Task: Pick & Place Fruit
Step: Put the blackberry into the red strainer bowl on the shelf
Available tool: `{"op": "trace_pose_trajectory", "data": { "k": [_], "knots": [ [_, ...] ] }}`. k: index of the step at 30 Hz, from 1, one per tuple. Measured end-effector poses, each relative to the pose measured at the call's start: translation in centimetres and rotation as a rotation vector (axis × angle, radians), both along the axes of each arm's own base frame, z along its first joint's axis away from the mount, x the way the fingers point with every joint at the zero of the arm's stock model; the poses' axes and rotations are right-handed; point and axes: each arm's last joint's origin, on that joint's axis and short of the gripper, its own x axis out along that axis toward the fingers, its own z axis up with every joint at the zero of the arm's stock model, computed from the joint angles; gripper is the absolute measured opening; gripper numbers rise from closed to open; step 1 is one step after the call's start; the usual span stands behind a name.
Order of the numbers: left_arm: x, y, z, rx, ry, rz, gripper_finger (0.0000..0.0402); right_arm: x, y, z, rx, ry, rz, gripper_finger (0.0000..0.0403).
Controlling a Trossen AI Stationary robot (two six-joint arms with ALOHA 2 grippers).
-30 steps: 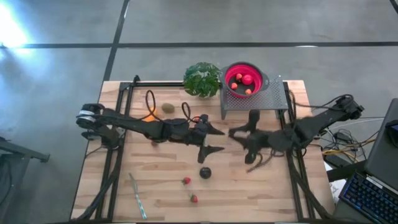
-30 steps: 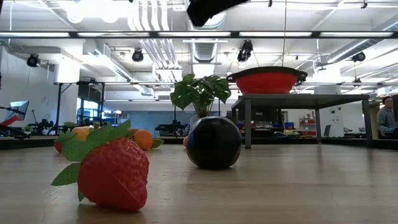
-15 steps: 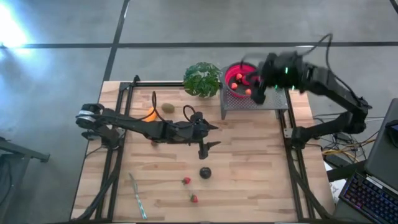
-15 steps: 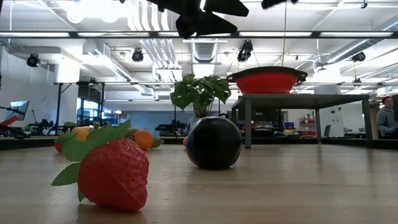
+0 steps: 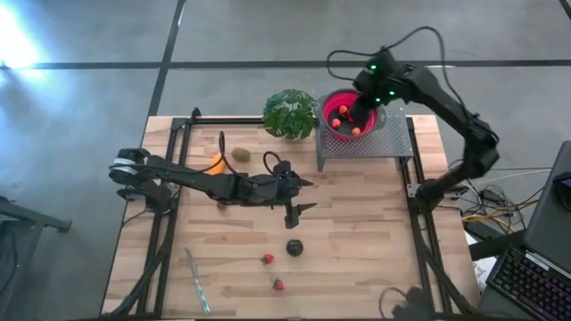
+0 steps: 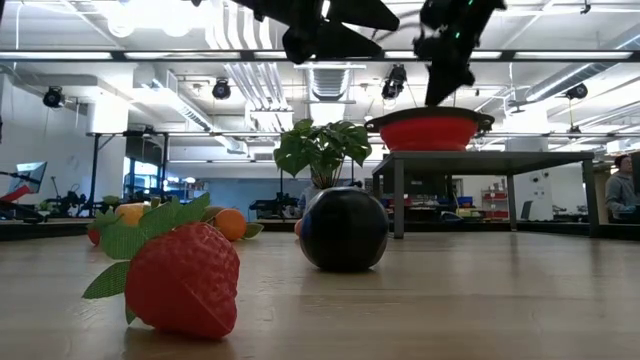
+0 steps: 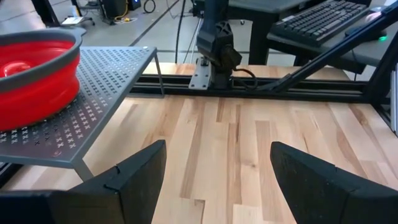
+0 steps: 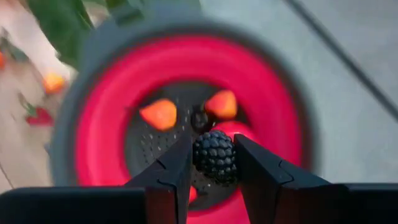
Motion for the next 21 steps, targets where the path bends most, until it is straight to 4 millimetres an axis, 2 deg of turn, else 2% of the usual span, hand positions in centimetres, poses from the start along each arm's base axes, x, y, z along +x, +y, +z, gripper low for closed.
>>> {"op": "trace_pose_trajectory", "data": {
  "k": [5,10,15,21],
  "knots": [
    [0.0,0.0,-0.1,0.0,0.003,-0.001,0.0291,1.3,-1.8,-2.6,0.073,0.076,0.002,0.0097],
    [0.0,0.0,-0.2,0.002,0.021,-0.002,0.0291,2.2,-2.7,-3.8,0.108,0.105,-0.001,0.0095],
    [-0.1,0.0,-0.3,0.003,0.029,-0.003,0.0291,2.3,-2.9,-4.2,0.117,0.117,0.001,0.0104],
    [-0.1,0.0,-0.3,0.003,0.029,-0.003,0.0291,2.3,-3.0,-4.2,0.119,0.116,-0.006,0.0096]
  ]
}}
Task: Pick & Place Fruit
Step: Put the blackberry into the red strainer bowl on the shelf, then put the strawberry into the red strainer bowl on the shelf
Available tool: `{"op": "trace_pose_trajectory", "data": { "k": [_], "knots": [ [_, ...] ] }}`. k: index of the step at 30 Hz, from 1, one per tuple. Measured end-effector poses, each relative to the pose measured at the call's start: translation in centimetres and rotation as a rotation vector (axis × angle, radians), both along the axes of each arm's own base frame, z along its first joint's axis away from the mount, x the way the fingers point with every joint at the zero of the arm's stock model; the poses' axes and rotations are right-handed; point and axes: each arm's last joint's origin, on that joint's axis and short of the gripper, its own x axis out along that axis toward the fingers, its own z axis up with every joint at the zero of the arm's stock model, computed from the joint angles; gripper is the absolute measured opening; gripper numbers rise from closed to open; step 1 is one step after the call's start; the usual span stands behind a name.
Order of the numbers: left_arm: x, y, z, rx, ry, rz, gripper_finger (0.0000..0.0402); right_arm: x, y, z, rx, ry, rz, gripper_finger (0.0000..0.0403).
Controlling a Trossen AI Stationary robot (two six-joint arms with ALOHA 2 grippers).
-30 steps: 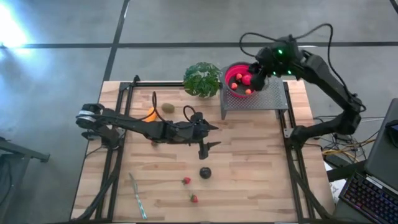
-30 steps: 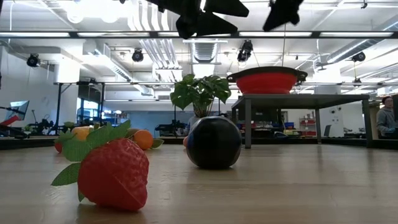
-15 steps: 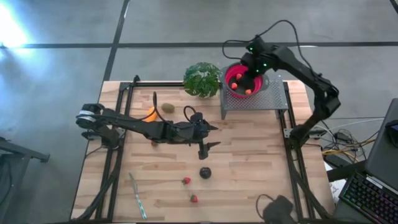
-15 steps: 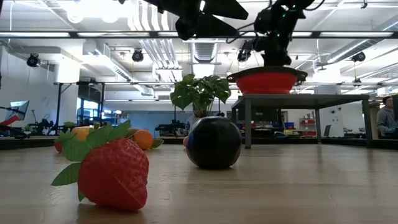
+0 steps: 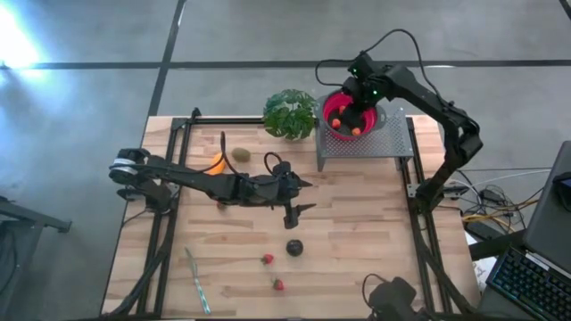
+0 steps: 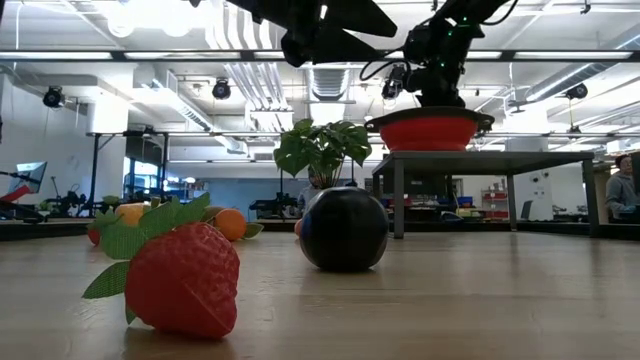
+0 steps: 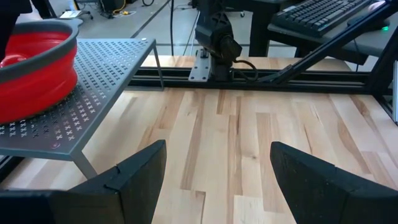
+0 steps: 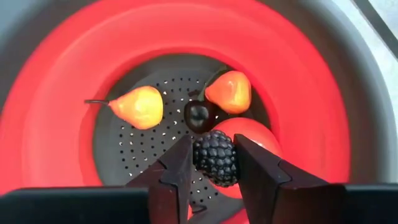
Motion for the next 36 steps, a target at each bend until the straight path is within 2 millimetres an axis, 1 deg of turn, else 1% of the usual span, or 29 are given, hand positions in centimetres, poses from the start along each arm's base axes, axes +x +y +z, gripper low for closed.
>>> {"op": "trace_pose_trajectory", "data": {
  "k": [7,16,31,34,36],
  "knots": [
    [0.0,0.0,0.0,-0.001,0.0,-0.001,0.0291,0.0,0.0,-0.5,0.015,0.013,-0.003,0.0106],
    [0.0,0.0,0.0,-0.001,0.001,0.0,0.0291,0.0,0.0,-0.7,0.019,0.016,-0.003,0.0101],
    [-0.1,0.0,-0.4,-0.002,0.043,0.002,0.0291,0.0,0.1,-0.8,0.015,0.025,0.02,0.0187],
    [-0.1,0.0,-0.4,-0.004,0.043,0.002,0.0291,0.0,0.0,-0.3,0.002,0.017,0.021,0.0196],
    [-0.1,0.0,-0.4,-0.013,0.041,0.005,0.0291,0.0,0.2,0.4,-0.017,0.003,0.025,0.0198]
  ]
}}
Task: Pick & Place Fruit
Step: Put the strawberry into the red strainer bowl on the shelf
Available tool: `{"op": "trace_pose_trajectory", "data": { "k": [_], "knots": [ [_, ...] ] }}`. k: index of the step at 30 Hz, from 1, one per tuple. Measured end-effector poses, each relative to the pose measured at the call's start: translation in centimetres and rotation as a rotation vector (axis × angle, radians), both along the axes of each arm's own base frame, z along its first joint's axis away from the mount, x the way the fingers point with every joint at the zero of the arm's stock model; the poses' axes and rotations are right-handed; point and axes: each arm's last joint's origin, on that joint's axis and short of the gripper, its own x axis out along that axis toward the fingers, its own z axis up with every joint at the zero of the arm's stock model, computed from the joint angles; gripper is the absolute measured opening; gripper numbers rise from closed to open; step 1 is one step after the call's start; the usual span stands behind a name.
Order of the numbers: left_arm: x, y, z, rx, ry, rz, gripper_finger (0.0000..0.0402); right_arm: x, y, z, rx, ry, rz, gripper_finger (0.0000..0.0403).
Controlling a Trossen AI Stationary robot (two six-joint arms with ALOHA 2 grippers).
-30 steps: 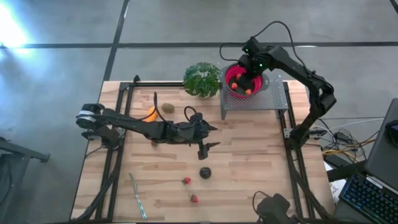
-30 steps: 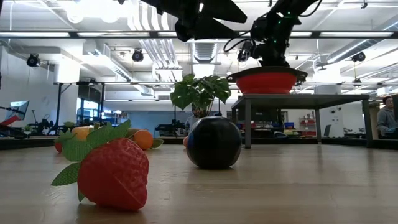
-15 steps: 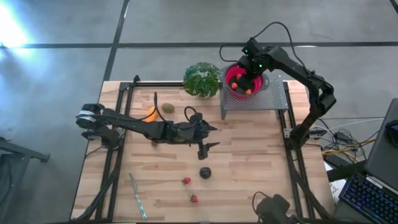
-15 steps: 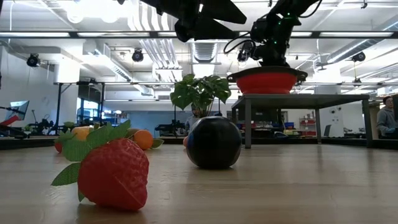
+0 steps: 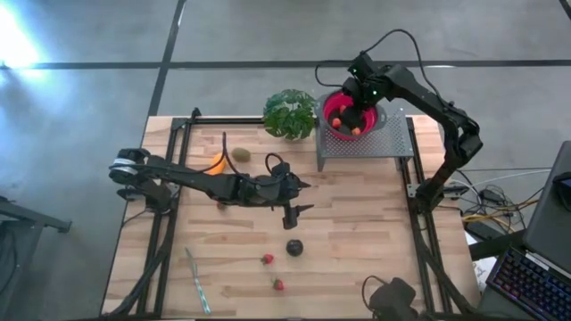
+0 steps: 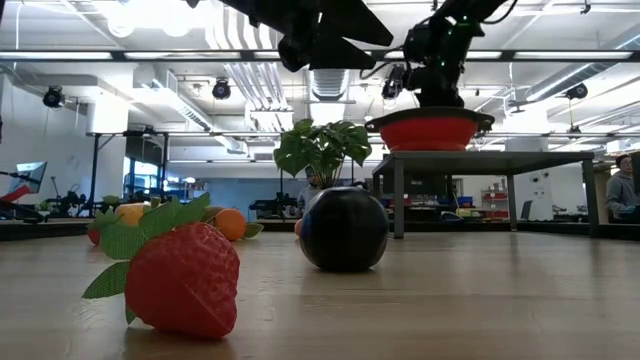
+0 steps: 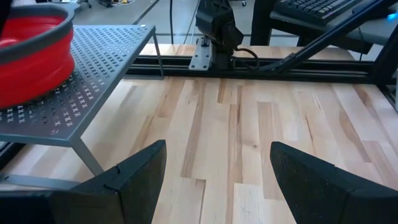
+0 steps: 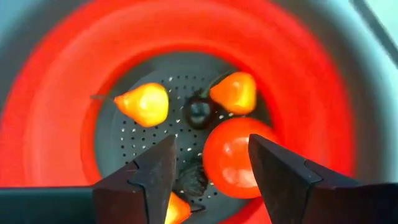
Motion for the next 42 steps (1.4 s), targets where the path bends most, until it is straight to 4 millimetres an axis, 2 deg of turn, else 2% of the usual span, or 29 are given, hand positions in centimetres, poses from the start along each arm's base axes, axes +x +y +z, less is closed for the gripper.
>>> {"op": "trace_pose_trajectory", "data": {
  "k": [8,13,20,26,33,37,42],
  "knots": [
    [-0.2,0.0,-0.3,-0.001,0.036,0.002,0.0291,-0.4,1.9,4.3,-0.105,-0.096,0.041,0.017],
    [-1.1,0.2,-0.3,-0.013,0.125,0.013,0.0291,-0.8,4.6,6.7,-0.156,-0.149,0.099,0.0147],
    [-2.9,0.5,-0.9,-0.005,0.31,0.032,0.0291,-1.8,8.7,8.8,-0.205,-0.217,0.194,0.0121],
    [-4.8,1.1,-1.8,0.04,0.487,0.181,0.0291,-3.0,12.2,9.1,-0.188,-0.243,0.252,0.0111],
    [-7.6,1.0,-3.1,0.033,0.762,0.262,0.0291,-4.4,15.2,8.3,-0.16,-0.268,0.305,0.0117],
    [-9.3,0.5,-3.6,-0.023,0.876,0.375,0.0291,-4.9,16.0,7.5,-0.159,-0.258,0.323,0.013],
    [-10.8,0.5,-3.7,-0.132,0.933,0.573,0.0291,-5.1,15.9,6.5,-0.189,-0.199,0.293,0.0143]
  ]
}}
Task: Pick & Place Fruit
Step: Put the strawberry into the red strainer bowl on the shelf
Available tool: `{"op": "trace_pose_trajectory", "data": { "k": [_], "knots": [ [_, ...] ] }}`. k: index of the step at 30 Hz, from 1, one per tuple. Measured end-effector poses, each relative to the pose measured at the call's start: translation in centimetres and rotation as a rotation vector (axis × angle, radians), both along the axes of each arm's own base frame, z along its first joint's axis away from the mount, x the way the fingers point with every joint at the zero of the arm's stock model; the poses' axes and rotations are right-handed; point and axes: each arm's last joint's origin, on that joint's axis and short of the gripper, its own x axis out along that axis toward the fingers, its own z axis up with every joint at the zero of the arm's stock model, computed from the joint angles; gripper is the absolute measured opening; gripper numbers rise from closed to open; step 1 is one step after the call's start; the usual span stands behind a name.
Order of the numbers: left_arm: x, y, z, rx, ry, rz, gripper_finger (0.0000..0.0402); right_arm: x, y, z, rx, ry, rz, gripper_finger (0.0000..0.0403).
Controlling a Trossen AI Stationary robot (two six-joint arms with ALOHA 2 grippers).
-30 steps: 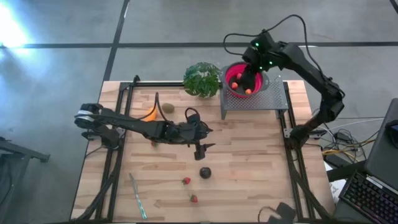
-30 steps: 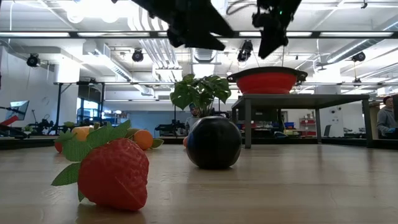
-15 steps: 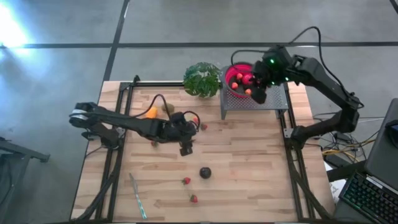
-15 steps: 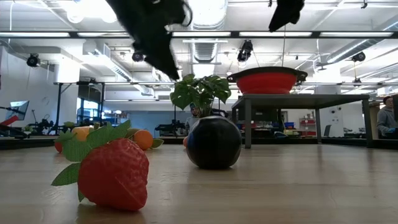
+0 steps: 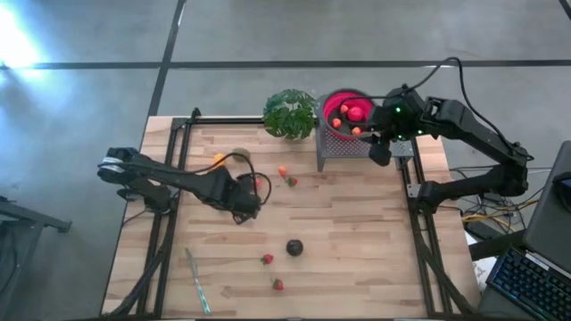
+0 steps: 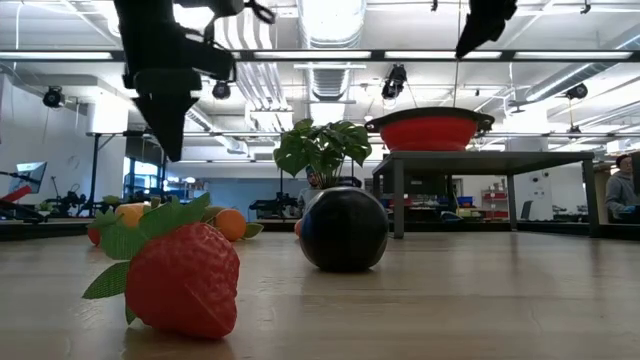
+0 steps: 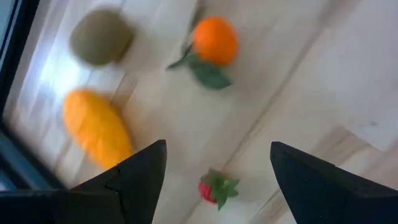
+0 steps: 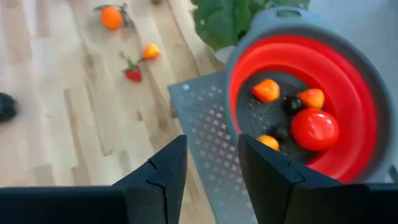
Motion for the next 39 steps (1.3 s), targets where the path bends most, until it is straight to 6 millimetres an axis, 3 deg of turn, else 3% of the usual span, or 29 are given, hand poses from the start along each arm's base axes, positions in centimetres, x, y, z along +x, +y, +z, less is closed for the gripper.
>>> {"op": "trace_pose_trajectory", "data": {
  "k": [7,15,39],
  "knots": [
    [-0.8,0.0,-0.7,-0.05,0.033,0.126,0.0291,0.2,-0.2,-0.8,-0.009,0.035,-0.012,0.0156],
    [-2.4,0.3,-3.4,-0.071,0.121,0.211,0.0291,0.3,-0.2,-1.0,-0.017,0.034,-0.005,0.0167],
    [-3.7,0.6,-9.5,-0.182,0.096,0.052,0.0291,0.6,-0.4,-0.8,-0.041,0.006,0.006,0.0134]
  ]
}}
